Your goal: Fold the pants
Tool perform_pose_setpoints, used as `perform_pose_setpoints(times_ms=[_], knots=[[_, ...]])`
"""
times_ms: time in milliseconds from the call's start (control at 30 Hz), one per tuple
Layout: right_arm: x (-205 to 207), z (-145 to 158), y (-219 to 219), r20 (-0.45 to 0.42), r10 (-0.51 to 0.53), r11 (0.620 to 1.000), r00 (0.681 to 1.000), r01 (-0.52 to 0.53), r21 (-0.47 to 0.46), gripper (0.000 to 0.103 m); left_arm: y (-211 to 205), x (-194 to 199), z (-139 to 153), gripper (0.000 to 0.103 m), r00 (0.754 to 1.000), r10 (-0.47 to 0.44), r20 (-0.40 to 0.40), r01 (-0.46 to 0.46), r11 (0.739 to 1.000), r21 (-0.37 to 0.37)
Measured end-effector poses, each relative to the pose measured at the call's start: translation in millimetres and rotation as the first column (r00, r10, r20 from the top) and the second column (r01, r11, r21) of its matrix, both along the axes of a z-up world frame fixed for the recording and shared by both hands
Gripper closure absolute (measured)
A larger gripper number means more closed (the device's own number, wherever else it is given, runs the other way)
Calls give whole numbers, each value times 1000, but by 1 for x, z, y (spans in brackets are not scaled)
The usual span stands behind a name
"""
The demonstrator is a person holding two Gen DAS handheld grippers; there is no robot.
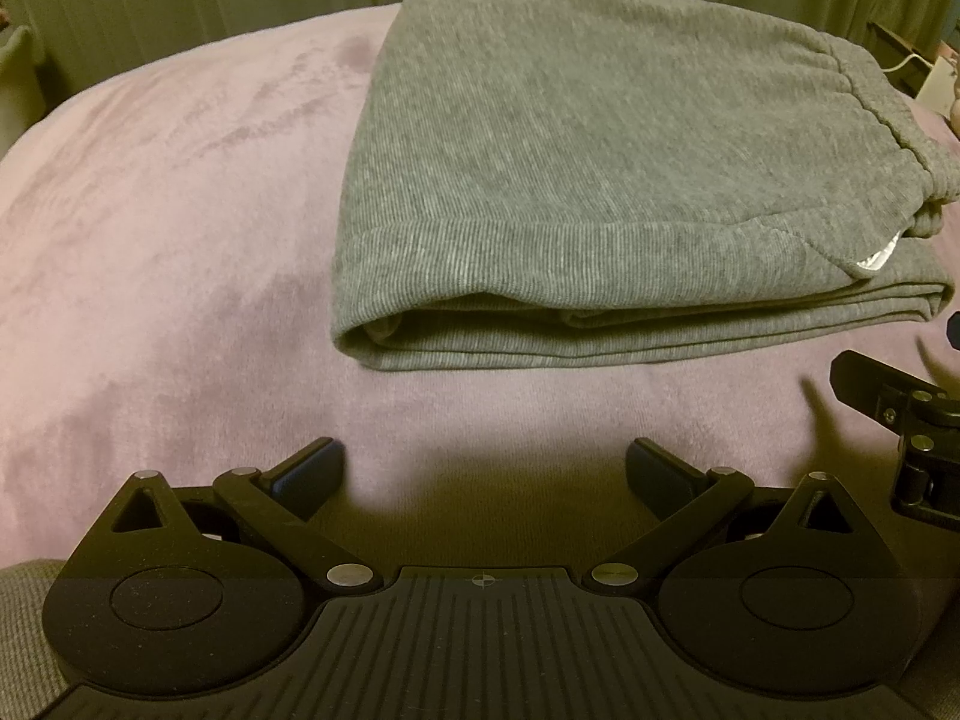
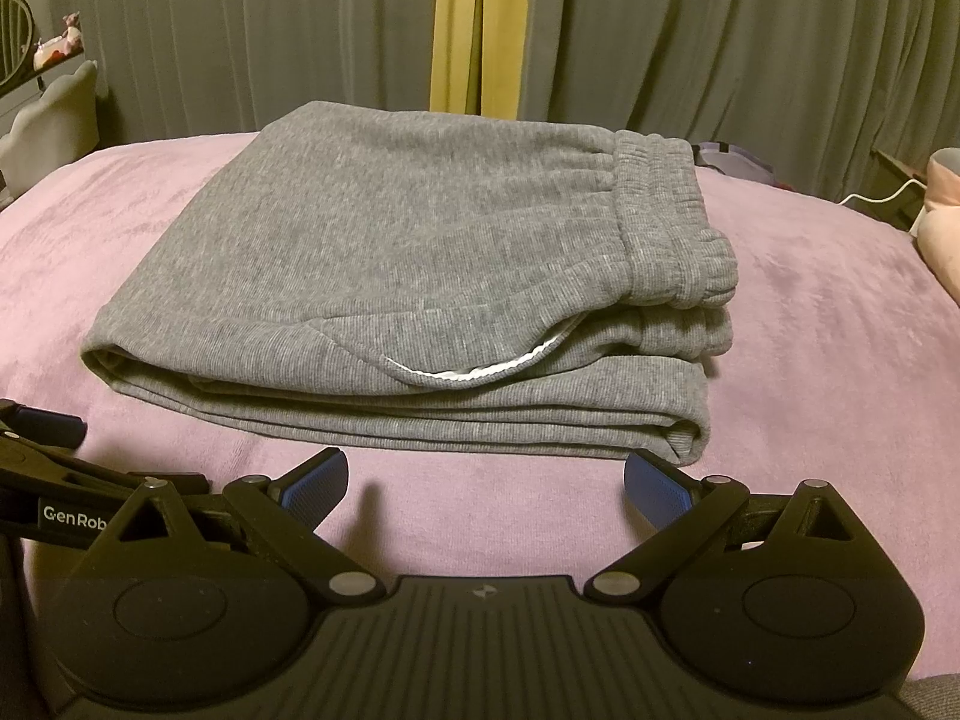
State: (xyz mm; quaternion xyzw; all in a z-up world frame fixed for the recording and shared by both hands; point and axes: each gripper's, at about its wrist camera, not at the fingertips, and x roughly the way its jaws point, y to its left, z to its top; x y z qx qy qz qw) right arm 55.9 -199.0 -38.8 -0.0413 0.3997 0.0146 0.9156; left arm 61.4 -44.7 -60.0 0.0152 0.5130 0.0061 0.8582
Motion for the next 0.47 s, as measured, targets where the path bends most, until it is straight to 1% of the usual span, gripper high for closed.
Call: perform_pose_setpoints(times_ms=[300, 467], knots=[[0, 0, 0, -2, -1, 1000, 1000, 1, -2, 4, 6, 17, -4, 0, 1000, -11, 2, 11, 1000, -6], [1, 0, -1, -3, -1, 1000, 1000, 1, -3, 4, 6, 18, -4, 0, 1000, -13, 3, 13, 1000, -4]])
